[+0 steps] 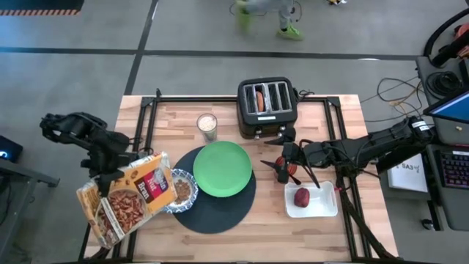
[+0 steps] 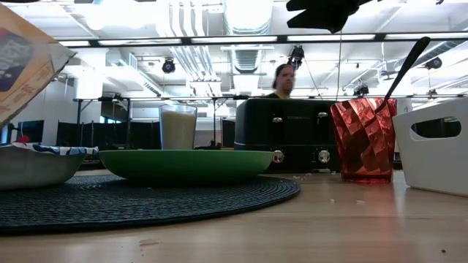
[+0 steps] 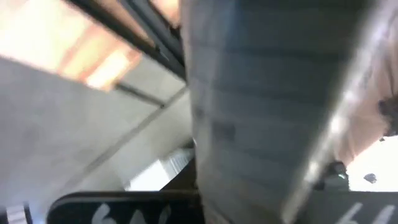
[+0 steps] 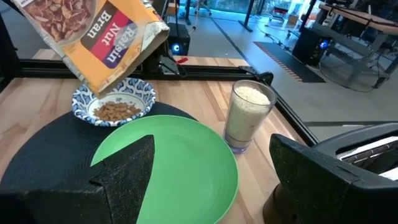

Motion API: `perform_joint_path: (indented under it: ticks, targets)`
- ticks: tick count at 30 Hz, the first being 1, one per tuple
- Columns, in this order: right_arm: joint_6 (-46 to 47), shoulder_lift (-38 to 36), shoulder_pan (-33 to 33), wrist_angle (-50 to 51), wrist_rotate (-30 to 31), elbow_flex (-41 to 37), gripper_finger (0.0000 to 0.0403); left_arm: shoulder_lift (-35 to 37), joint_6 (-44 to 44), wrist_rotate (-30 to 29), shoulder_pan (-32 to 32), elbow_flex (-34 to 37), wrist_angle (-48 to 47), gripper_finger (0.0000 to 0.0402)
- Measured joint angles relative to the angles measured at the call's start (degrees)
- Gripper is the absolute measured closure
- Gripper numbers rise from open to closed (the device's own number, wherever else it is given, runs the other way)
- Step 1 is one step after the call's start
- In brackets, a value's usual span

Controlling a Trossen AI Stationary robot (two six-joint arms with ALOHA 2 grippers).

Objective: Arrange a breakfast setting
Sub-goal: Pour the cereal from the cereal box into the white bowl

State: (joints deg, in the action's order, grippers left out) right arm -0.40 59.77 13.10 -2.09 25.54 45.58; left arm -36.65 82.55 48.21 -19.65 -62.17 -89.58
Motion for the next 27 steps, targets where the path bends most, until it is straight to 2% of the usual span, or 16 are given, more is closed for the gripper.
perform_joint_path:
  ticks: [15, 19, 22, 25, 27]
  targets:
    - [0.3, 0.0, -0.1, 0.1, 0.0, 0.0, 0.0094, -1.0, 0.6, -1.2, -0.1, -1.6, -0.4, 0.04]
    - [0.3, 0.0, -0.1, 0.2, 0.0, 0.0, 0.0094, -0.2, -0.8, -8.8, -0.1, -2.1, -0.1, 0.0401]
    - [0.3, 0.0, -0.1, 0.2, 0.0, 0.0, 0.0094, -1.0, -0.5, -6.9, -0.1, -2.1, -0.4, 0.0401]
    - [0.3, 0.0, -0.1, 0.2, 0.0, 0.0, 0.0094, -0.5, -0.9, -8.4, -0.1, -1.5, -0.3, 0.0401]
    - [0.3, 0.0, -0.1, 0.2, 0.0, 0.0, 0.0094, -0.6, -0.5, -6.6, -0.1, -1.4, -0.6, 0.0401]
